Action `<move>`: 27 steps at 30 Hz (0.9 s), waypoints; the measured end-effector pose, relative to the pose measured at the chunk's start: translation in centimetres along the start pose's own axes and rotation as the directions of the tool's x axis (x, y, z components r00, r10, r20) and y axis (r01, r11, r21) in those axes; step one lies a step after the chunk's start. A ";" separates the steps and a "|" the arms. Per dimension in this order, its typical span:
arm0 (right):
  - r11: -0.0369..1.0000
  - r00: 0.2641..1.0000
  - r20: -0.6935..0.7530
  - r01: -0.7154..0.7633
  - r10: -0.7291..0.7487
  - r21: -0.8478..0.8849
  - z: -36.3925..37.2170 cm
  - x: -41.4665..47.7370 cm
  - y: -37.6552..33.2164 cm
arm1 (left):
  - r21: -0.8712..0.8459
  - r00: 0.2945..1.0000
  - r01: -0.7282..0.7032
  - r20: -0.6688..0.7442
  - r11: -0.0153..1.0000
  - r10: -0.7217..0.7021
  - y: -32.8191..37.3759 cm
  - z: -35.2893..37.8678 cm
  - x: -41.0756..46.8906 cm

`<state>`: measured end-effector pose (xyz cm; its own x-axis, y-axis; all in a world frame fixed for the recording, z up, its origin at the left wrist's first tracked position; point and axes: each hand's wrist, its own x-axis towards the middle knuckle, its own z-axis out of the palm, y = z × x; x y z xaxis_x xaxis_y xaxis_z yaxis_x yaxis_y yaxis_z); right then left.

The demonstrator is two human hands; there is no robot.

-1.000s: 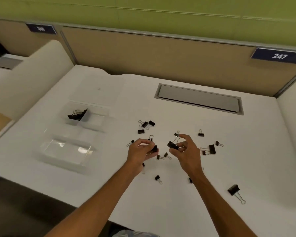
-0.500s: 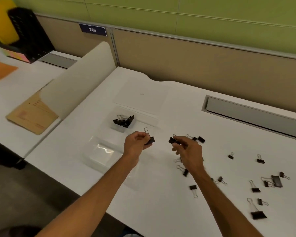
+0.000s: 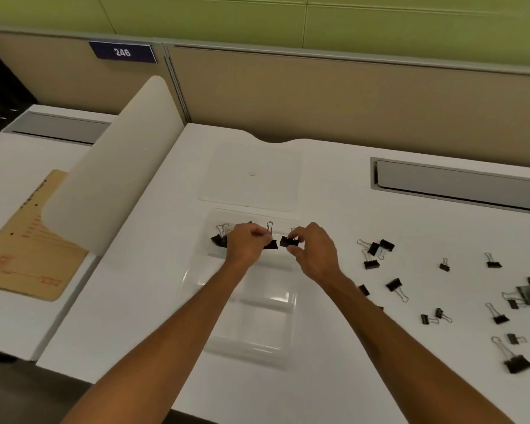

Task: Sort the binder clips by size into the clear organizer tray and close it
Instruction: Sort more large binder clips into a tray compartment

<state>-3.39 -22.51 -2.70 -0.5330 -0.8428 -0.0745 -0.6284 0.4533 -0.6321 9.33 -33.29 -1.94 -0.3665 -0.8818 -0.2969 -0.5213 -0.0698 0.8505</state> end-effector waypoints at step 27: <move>0.998 0.995 -0.094 0.020 -0.027 -0.067 0.1 0.2 0.8 | 0.612 0.911 -0.393 0.155 0.686 0.383 0.3 1.4 2.1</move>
<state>-3.95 -22.32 -3.25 -0.5669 -0.8236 0.0151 -0.6758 0.4545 -0.5803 7.31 -34.52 -2.92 -0.6527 -0.7575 -0.0115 -0.6855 0.5841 0.4348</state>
